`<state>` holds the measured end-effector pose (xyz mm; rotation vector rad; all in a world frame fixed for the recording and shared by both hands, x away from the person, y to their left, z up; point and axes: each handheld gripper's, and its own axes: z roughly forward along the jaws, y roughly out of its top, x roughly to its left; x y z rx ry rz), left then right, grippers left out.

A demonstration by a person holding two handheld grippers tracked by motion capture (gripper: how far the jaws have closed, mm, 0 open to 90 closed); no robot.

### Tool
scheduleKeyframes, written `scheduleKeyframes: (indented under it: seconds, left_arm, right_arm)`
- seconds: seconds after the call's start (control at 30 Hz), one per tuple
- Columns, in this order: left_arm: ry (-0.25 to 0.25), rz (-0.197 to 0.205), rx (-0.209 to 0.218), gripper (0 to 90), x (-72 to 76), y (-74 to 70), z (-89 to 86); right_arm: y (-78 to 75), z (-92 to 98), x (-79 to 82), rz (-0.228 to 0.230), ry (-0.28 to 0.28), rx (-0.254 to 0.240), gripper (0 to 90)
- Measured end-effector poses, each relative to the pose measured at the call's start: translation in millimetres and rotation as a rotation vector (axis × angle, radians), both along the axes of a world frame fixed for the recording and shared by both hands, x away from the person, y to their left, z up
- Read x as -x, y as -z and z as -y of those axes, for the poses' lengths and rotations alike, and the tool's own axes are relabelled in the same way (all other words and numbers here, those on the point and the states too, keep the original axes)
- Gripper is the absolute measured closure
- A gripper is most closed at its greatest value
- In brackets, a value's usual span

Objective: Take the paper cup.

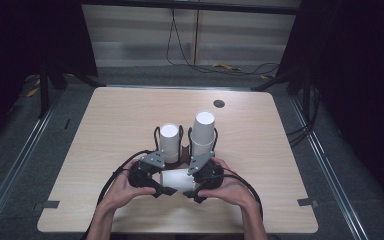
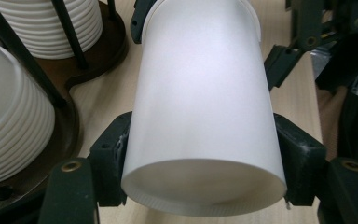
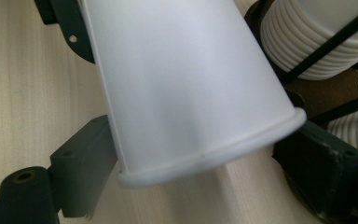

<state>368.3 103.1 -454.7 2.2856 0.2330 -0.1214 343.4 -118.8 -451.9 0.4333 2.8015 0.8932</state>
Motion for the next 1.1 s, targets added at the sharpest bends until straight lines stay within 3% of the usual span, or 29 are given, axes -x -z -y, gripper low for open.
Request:
scheduleKeyframes:
  seconds: [0.23,0.27,0.43,0.47,0.63,0.73,1.1]
  left_arm:
    - [-0.031,0.013,0.028,32.5,1.3,0.8,-4.3]
    - [-0.04,0.007,0.04,32.5,2.6,0.9,-6.3]
    - [-0.055,0.016,0.052,32.5,4.0,1.5,-9.2]
    - [-0.06,0.022,0.054,32.5,4.0,0.8,-10.1]
    - [-0.074,0.029,0.082,32.4,4.2,1.7,-12.1]
    - [-0.085,0.024,0.099,32.3,4.7,4.6,-14.2]
    - [-0.108,0.027,0.186,32.2,7.8,12.6,-19.9]
  right_arm:
    - [1.7,6.1,2.1,0.002,0.035,-0.029,15.2]
    - [4.9,10.6,3.8,0.014,0.054,-0.059,15.7]
    - [12.4,19.4,8.3,0.011,0.093,-0.11,15.2]
    - [15.6,23.4,10.6,0.003,0.1,-0.147,15.3]
    - [22.6,32.9,14.2,0.004,0.13,-0.202,14.9]
    - [22.6,40.2,18.5,0.008,0.141,-0.291,14.9]
    - [25.0,44.4,23.3,0.038,0.168,-0.386,14.9]
